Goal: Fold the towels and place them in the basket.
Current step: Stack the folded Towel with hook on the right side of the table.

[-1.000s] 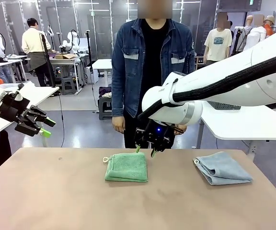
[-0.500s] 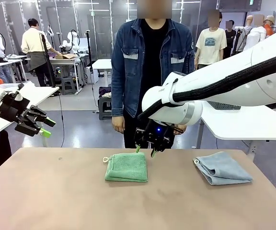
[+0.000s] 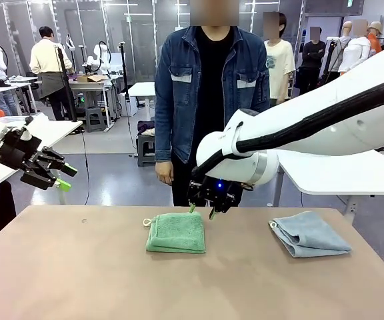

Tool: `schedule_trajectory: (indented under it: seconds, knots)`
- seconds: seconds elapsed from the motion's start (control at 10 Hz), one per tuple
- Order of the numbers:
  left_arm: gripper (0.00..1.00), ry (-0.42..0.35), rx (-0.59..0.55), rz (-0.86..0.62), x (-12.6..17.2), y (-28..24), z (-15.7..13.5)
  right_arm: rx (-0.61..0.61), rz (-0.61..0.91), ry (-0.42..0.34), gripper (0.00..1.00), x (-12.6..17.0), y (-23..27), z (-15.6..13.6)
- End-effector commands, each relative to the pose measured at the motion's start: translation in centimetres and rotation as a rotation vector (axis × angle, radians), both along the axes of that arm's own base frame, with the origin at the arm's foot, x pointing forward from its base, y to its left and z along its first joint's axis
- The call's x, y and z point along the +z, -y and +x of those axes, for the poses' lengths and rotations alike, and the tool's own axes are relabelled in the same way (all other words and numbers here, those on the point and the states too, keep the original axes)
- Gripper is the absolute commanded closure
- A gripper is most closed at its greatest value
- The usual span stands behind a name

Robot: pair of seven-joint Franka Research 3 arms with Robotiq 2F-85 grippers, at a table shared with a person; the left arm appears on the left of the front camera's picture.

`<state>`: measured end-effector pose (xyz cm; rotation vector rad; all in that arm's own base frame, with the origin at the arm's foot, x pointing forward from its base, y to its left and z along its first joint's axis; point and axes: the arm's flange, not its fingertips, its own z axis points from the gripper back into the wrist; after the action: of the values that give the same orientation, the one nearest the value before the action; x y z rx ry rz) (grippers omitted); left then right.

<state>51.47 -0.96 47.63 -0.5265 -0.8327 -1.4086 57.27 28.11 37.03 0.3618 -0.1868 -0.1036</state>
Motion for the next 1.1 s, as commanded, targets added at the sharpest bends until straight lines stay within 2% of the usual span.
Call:
schedule_trajectory:
  seconds: [0.0, 0.2, 0.4, 1.0]
  knots:
    - [0.25, -0.002, 0.005, 0.013, 0.3, 0.0, 0.1, -0.061, -0.011, 0.038, 0.33, -1.7, -0.4, 0.8]
    - [0.25, -0.002, 0.005, 0.013, 0.3, 0.0, 0.1, -0.091, -0.007, 0.066, 0.33, -3.1, 0.1, 1.5]
    - [0.25, -0.002, 0.005, 0.013, 0.3, 0.0, 0.1, -0.107, 0.026, 0.061, 0.33, -4.2, 0.6, 1.8]
    - [0.25, -0.002, 0.005, 0.013, 0.3, 0.0, 0.1, -0.042, 0.069, 0.036, 0.33, -6.3, 0.8, 3.2]
